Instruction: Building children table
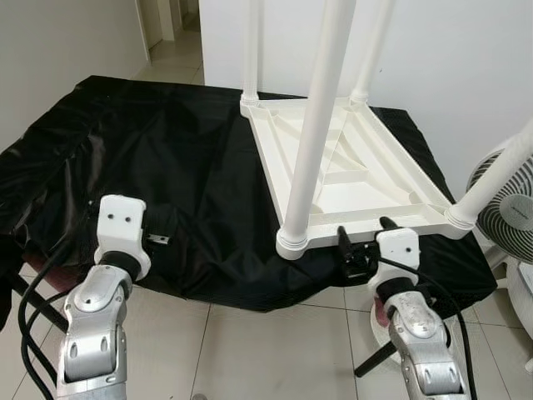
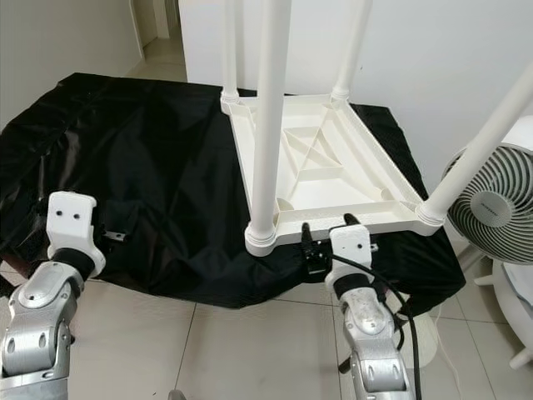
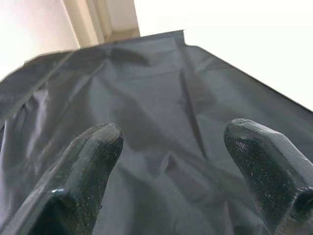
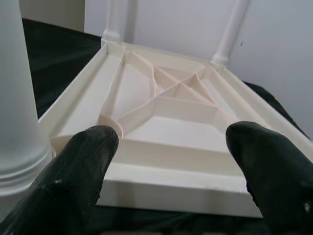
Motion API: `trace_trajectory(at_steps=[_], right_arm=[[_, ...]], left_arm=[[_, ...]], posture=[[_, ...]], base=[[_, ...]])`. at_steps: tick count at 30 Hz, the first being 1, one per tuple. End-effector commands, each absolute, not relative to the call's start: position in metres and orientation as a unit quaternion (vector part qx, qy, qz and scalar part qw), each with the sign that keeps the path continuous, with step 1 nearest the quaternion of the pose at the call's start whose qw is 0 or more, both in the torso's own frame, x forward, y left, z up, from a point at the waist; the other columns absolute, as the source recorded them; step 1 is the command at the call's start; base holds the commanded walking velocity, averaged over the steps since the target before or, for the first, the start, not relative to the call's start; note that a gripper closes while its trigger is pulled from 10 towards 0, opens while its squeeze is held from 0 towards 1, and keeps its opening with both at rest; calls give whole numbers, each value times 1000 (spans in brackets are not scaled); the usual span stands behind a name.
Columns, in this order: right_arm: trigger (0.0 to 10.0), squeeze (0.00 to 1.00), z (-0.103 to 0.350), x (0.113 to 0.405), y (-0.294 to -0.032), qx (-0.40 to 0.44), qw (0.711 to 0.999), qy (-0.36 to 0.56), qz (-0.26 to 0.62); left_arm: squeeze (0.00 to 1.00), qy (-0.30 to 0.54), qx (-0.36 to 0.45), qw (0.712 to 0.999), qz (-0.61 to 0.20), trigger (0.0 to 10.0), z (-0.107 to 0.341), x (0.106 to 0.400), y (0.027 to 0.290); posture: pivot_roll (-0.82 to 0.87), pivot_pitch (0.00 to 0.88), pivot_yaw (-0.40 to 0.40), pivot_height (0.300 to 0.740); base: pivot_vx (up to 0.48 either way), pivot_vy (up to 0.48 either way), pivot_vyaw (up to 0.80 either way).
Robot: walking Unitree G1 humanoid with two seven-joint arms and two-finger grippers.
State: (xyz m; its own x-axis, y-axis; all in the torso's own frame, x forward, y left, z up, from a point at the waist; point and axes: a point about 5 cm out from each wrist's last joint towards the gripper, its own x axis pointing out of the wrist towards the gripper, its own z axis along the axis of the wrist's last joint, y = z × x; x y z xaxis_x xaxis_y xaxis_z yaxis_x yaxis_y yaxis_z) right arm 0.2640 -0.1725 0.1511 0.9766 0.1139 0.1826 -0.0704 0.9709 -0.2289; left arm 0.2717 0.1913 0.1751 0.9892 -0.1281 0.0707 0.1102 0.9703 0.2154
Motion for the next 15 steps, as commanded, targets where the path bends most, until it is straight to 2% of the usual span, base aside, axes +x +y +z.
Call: trace_trajectory(at_steps=[1,8,15], right_arm=[[10000,0,156,268,-174,-121,986,-99,50],[10000,0,155,276,-167,-114,986,-102,64],[10000,0,153,278,-155,-107,986,-101,81]], left_arm=[[0,-54,89,995,-6,10000,179,278,195],[0,-76,43,996,16,10000,189,287,193],[0,-82,48,995,15,10000,194,286,193]], posture=[[-79,19,-5,740],[-76,25,-17,740],[-80,33,-17,740]], base=[[0,0,0],[0,0,0],[0,0,0]])
